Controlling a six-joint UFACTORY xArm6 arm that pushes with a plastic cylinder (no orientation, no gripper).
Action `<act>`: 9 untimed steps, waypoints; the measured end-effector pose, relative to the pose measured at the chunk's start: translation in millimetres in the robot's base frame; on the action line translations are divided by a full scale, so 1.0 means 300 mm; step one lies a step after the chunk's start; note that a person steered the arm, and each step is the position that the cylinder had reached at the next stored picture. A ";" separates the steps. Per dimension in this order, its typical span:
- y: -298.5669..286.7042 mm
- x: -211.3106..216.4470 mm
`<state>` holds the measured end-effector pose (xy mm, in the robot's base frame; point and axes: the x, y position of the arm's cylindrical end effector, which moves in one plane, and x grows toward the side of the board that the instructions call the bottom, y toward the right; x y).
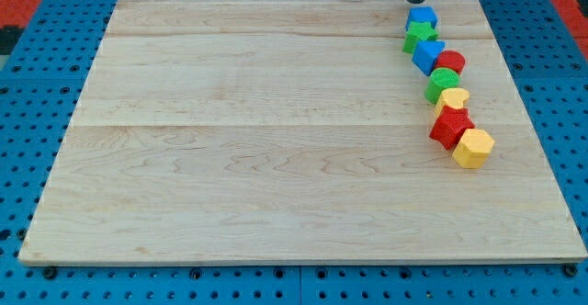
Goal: Move the green star closure to the yellow heart
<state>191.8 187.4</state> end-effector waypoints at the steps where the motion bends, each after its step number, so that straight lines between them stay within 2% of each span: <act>1: 0.000 0.000; 2: 0.069 0.001; 3: 0.282 0.013; 4: 0.341 0.085; 9: -0.186 0.396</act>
<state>310.7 131.6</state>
